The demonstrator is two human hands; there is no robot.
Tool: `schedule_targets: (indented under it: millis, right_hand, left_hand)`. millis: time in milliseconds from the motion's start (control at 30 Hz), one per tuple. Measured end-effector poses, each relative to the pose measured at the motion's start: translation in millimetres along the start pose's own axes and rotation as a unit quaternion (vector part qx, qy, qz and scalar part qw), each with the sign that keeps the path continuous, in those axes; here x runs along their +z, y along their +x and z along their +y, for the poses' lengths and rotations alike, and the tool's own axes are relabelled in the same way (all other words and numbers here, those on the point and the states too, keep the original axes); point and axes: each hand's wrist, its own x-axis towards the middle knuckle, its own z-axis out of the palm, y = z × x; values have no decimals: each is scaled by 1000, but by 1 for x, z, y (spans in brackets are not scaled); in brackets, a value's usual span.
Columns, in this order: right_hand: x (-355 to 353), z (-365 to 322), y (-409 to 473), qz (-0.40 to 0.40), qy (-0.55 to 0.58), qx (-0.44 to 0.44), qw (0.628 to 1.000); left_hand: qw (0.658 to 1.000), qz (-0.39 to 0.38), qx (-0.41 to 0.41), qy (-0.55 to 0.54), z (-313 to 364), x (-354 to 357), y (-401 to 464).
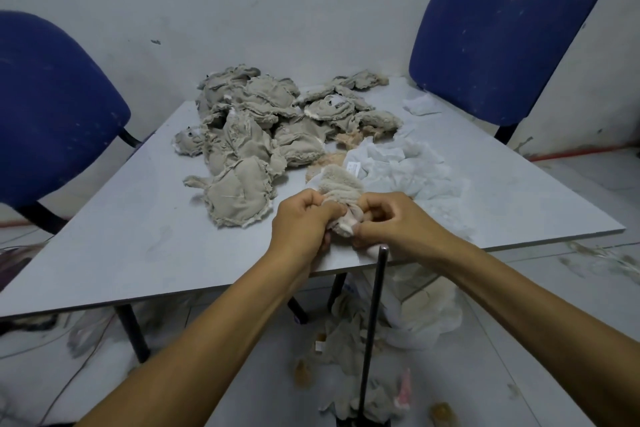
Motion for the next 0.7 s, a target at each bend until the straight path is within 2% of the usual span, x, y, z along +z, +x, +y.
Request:
schedule_targets:
  millis: [67,133,267,367,467,567,700]
  right_hand:
    - [-1,2,-1,6,-87,-17,996]
    - [1,4,1,46,-140,-40,988]
    - [9,7,2,108,-180,-85,974]
    - [9,7,3,136,-204,-74,967]
    - [13,8,5,162,-185,-45,968]
    - [18,4,7,192,-144,-31,970]
    - [8,2,2,99,-24,-12,995]
  left_hand:
    - [1000,1,-24,-18,2,2,3]
    - [998,-30,-47,-39,4,-1,6]
    - [992,-103,-36,-68,4,-12,6]
    - [988,-143,-13,-61,4,-16,3]
    - [990,-135,-4,-37,4,-14,2]
    - [996,-86,25,-16,3,-8,0]
    - [997,-21,70,32,-2,-2,-3]
